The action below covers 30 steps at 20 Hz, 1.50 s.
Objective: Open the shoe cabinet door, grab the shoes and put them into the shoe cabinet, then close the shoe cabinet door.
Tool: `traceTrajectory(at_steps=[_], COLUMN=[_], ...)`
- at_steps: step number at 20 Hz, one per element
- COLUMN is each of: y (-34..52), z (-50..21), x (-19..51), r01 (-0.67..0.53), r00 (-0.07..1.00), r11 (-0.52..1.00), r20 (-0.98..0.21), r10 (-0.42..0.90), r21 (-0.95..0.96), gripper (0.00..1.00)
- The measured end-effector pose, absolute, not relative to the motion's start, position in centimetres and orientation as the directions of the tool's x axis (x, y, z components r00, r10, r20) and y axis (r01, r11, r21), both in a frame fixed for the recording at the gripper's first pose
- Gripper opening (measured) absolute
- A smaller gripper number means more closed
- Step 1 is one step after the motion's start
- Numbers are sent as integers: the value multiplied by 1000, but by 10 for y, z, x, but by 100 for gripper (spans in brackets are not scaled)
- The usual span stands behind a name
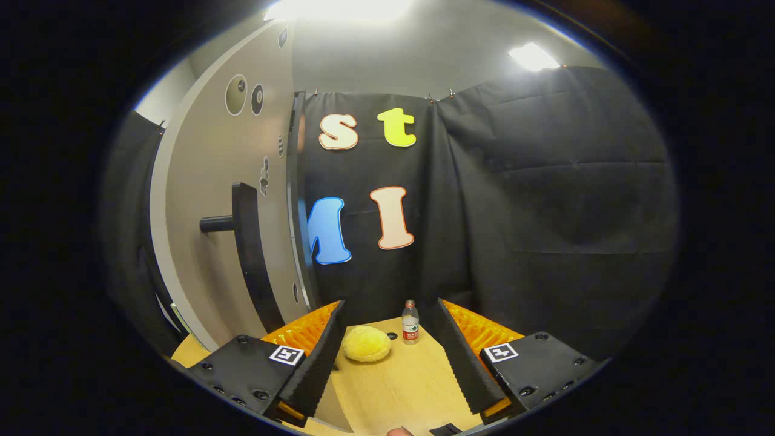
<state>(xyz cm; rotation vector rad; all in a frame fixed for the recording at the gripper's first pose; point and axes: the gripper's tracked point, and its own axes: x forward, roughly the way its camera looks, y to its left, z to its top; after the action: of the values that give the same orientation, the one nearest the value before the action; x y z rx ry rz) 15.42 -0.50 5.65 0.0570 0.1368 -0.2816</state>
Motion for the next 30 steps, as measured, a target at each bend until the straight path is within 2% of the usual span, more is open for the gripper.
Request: traceTrajectory(at_steps=[12,25,30], y=[119,273,288], z=[55,51,55], x=[172,240,241], r01=[66,-206,-234], r00=[988,970,968], r11=[997,977,972], r20=[-140,-115,-94], r10=[-59,212,234], r21=[47,63,7], gripper=[93,95,94])
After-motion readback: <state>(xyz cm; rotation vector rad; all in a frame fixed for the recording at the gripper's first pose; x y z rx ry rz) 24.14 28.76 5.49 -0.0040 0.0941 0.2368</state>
